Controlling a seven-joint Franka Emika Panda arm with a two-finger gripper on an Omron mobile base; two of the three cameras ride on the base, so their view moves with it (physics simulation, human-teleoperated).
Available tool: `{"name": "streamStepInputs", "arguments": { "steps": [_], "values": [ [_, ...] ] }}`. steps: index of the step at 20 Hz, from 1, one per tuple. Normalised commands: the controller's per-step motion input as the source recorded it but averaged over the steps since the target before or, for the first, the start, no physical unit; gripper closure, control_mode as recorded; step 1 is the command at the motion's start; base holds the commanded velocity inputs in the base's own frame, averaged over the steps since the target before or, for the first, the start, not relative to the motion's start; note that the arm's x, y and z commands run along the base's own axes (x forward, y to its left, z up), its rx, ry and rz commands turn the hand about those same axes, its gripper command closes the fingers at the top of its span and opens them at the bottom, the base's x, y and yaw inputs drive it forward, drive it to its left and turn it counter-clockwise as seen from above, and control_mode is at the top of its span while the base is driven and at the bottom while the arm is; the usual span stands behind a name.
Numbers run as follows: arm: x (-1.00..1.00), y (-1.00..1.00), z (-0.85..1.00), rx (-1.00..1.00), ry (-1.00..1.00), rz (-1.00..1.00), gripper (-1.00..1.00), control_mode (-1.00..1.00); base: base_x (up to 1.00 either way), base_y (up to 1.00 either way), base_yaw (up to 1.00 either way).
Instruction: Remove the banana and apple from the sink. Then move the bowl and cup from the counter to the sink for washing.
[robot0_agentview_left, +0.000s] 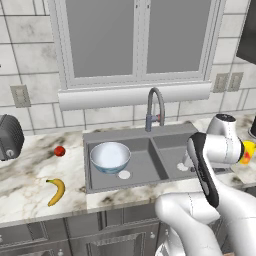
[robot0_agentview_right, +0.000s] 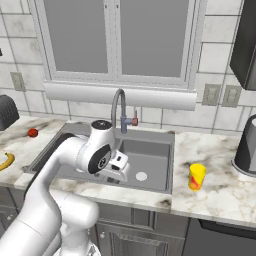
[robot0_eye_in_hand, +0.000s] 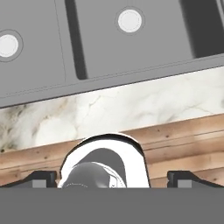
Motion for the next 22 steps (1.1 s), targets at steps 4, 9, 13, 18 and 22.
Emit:
{"name": "streamStepInputs", "arguments": {
  "steps": [4,9,13,18,22],
  "values": [
    [0.0,-0.19,0.09,0.0,0.0,0.04,-1.0,-1.0,0.0,0.0,0.0],
    [0.0,-0.2,0.11,0.0,0.0,0.03,-1.0,-1.0,0.0,0.0,0.0],
    [0.0,-0.22,0.11,0.0,0.0,0.05,-1.0,-1.0,0.0,0.0,0.0],
    [0.0,-0.23,0.08,0.0,0.0,0.09,-1.0,-1.0,0.0,0.0,0.0],
    [0.04,-0.23,0.04,0.0,0.0,0.15,-1.0,-1.0,0.0,0.0,0.0]
  ]
}}
